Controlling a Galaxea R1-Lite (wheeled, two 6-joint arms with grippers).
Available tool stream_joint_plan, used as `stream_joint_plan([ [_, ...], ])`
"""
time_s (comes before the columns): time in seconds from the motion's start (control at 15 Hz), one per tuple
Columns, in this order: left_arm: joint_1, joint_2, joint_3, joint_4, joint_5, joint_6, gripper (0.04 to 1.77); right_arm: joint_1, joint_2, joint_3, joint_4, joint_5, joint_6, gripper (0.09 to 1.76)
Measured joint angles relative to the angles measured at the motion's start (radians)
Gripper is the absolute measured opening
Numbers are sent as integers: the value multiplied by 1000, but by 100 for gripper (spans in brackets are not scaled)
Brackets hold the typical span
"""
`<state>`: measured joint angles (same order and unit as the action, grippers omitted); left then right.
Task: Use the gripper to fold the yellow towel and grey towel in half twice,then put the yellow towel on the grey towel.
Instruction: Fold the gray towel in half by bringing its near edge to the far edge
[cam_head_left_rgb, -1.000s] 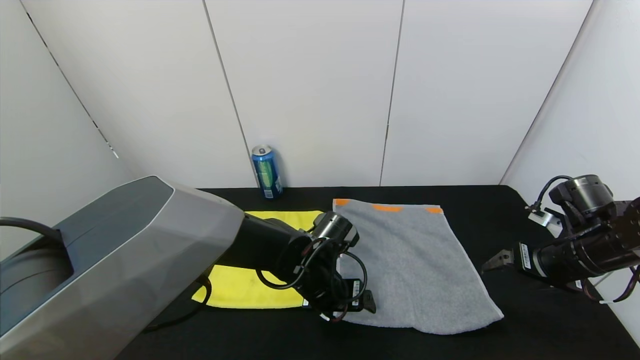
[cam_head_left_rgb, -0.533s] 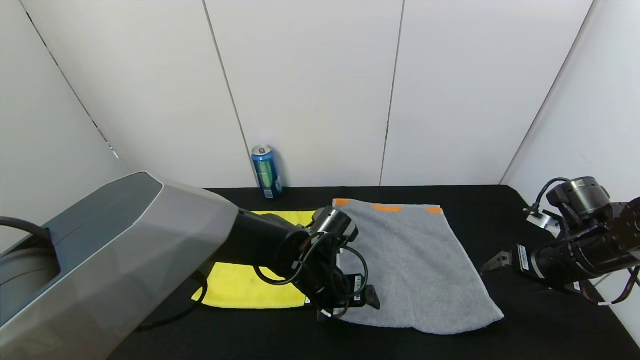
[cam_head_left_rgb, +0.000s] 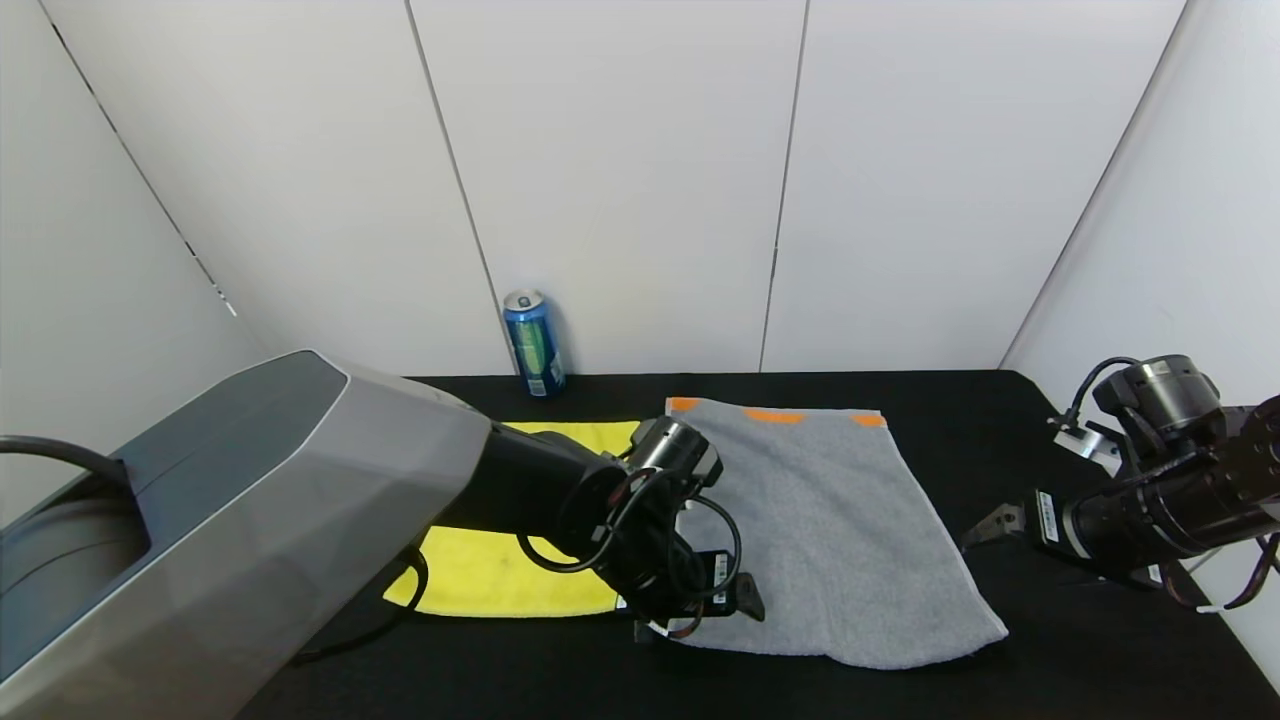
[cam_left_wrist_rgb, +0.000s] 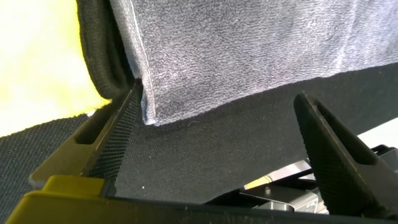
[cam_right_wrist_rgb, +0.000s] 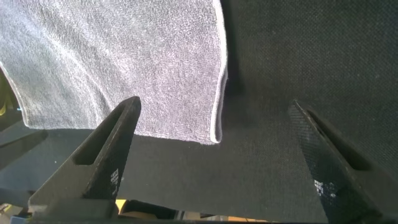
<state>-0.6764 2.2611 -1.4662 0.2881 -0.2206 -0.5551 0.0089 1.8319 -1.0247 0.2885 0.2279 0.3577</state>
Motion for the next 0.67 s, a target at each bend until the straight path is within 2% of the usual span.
stream_joint_plan([
  [0.67, 0, 7, 1, 2, 0, -4, 172, 0, 8, -1, 0, 0, 1, 171],
])
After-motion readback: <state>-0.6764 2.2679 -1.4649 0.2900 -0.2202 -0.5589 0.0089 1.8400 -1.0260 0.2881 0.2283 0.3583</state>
